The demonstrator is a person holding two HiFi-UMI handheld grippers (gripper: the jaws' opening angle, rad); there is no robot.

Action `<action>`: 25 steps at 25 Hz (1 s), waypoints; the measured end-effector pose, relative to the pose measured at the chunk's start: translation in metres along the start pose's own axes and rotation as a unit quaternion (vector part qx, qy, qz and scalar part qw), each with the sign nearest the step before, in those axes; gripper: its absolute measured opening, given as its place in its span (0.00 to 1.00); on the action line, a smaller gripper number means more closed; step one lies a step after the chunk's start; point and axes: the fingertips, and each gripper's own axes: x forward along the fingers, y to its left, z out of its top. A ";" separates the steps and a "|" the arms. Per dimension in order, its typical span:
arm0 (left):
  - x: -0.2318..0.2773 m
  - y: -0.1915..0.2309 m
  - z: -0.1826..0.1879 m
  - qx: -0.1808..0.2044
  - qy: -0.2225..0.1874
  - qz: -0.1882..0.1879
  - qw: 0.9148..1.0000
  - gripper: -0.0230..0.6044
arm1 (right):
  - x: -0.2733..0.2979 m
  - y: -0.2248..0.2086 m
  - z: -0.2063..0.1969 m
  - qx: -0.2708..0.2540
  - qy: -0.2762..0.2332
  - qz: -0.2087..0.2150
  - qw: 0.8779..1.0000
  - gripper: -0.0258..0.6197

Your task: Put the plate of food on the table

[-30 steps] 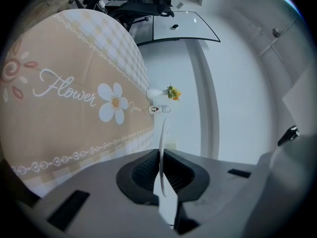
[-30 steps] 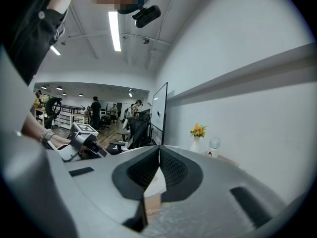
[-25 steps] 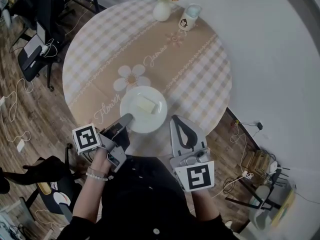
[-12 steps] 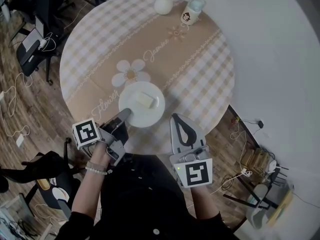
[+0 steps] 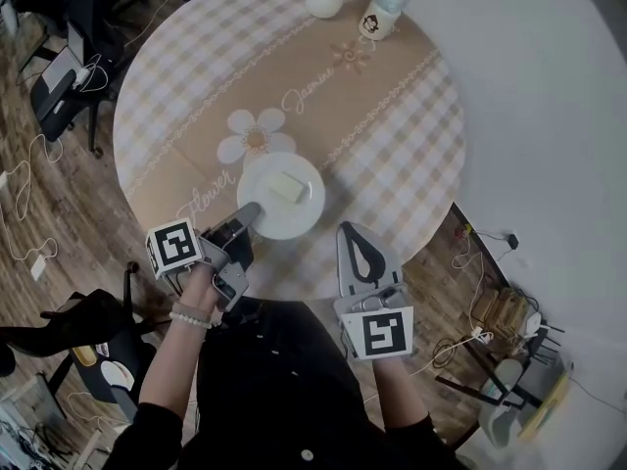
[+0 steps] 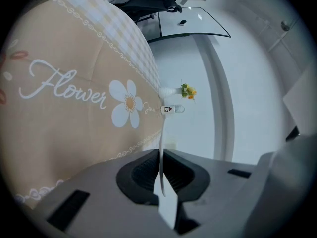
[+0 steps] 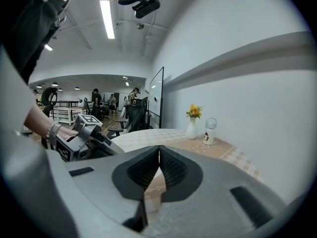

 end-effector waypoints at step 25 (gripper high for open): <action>0.027 0.070 0.018 0.007 0.002 0.040 0.999 0.06 | 0.023 0.012 -0.067 -0.018 0.083 0.025 0.996 0.04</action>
